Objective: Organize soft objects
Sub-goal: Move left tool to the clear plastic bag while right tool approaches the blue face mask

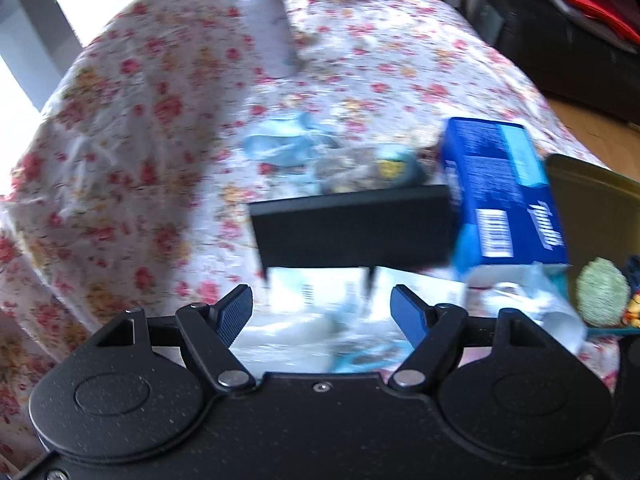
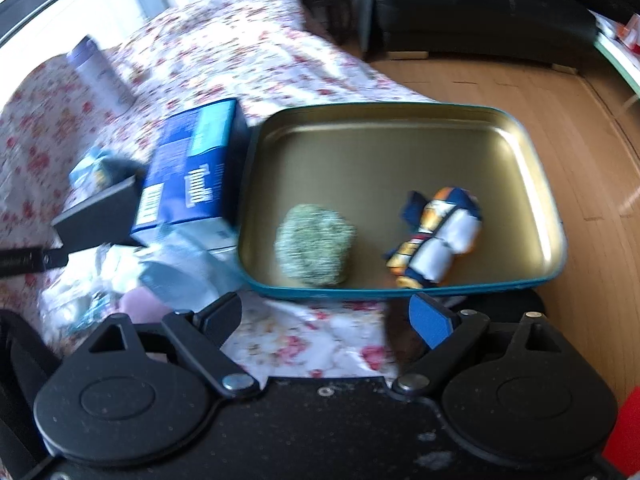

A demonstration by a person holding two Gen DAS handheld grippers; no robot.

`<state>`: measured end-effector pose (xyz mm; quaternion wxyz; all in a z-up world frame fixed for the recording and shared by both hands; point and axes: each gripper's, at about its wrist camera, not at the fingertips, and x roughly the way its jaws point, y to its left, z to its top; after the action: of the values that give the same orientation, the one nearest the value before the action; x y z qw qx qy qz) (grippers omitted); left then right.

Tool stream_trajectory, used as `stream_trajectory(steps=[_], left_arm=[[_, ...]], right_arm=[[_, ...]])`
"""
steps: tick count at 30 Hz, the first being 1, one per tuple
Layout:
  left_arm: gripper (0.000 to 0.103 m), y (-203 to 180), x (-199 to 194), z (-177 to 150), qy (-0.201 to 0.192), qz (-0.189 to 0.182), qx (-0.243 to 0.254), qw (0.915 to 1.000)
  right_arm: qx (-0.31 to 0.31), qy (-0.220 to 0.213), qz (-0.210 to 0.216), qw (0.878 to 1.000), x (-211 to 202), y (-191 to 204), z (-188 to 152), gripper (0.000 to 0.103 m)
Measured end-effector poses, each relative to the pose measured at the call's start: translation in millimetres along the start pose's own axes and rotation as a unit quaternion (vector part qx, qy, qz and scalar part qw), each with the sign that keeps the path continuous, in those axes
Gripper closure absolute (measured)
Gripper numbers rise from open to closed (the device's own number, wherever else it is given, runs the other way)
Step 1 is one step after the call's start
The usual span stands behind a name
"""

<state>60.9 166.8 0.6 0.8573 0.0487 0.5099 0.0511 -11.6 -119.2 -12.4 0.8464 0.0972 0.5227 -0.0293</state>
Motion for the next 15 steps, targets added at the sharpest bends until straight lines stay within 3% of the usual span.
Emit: stream_trajectory(steps=[15], left_arm=[[0.031,77.5,19.7,7.0,0.011,0.025,-0.038,0.9989]], right_arm=[[-0.07,0.017,0.044,0.996,15.8,81.1,15.0,0.011]])
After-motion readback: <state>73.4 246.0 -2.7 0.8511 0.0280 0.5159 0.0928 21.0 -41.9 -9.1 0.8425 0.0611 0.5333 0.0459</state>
